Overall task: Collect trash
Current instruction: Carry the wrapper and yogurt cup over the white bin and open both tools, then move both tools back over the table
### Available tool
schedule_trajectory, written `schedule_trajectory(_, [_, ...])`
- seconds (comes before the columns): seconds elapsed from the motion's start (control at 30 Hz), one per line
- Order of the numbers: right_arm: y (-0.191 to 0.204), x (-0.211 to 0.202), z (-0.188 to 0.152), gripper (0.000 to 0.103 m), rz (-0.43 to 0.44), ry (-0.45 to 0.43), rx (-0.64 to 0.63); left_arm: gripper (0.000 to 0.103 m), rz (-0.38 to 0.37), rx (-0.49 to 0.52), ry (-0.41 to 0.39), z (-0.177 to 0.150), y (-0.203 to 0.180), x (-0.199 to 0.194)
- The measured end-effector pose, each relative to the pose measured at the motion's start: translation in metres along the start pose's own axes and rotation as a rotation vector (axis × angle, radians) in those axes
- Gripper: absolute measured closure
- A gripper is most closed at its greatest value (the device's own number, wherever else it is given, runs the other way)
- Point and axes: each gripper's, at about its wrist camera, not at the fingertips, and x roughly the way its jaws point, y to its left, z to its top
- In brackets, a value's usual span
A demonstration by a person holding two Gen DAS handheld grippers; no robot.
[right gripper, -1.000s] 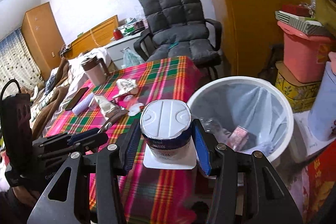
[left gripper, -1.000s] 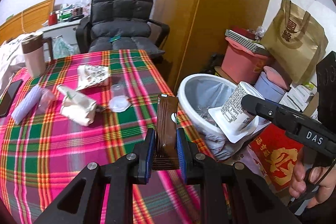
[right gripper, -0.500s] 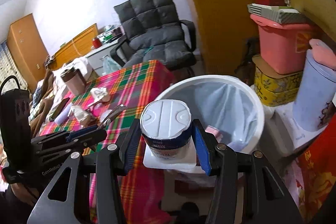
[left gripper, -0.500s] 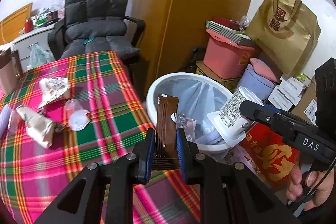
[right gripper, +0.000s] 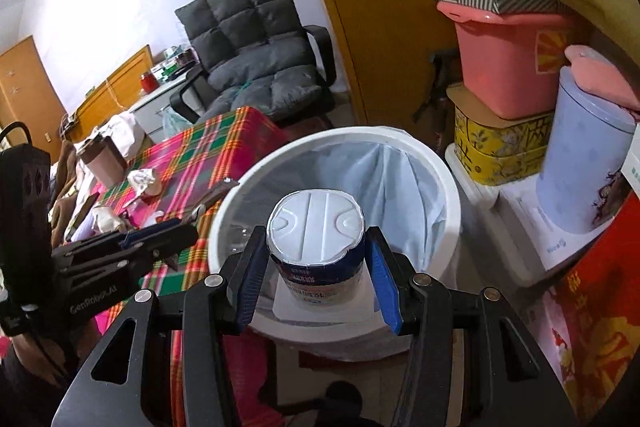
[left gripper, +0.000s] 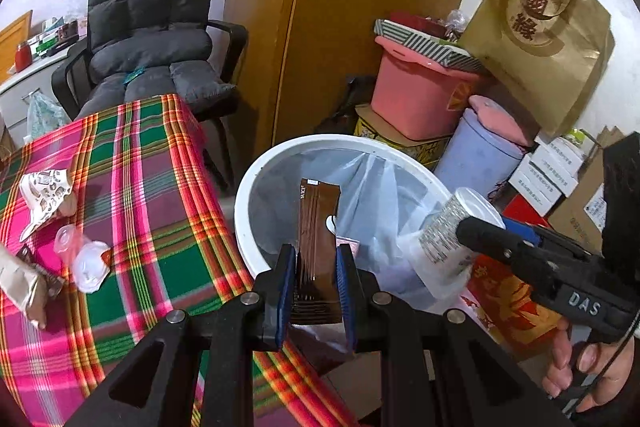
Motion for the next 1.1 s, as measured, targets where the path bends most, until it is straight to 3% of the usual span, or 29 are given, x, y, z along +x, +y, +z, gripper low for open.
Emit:
schedule_trajectory(0.37, [-0.008, 0.021, 0.002, 0.051, -0.014, 0.048, -0.012, 0.081, -0.002, -0.008, 0.019, 0.011, 0.008, 0.035])
schedule_trajectory(0.43, [-0.009, 0.021, 0.002, 0.051, -0.014, 0.049, -0.012, 0.072, -0.004, -0.014, 0.012, 0.011, 0.010, 0.034])
schedule_trajectory(1.1, [0.023, -0.009, -0.003, 0.047, 0.007, -0.008, -0.066, 0.070, 0.010, -0.066, -0.060, -0.010, 0.020, -0.036])
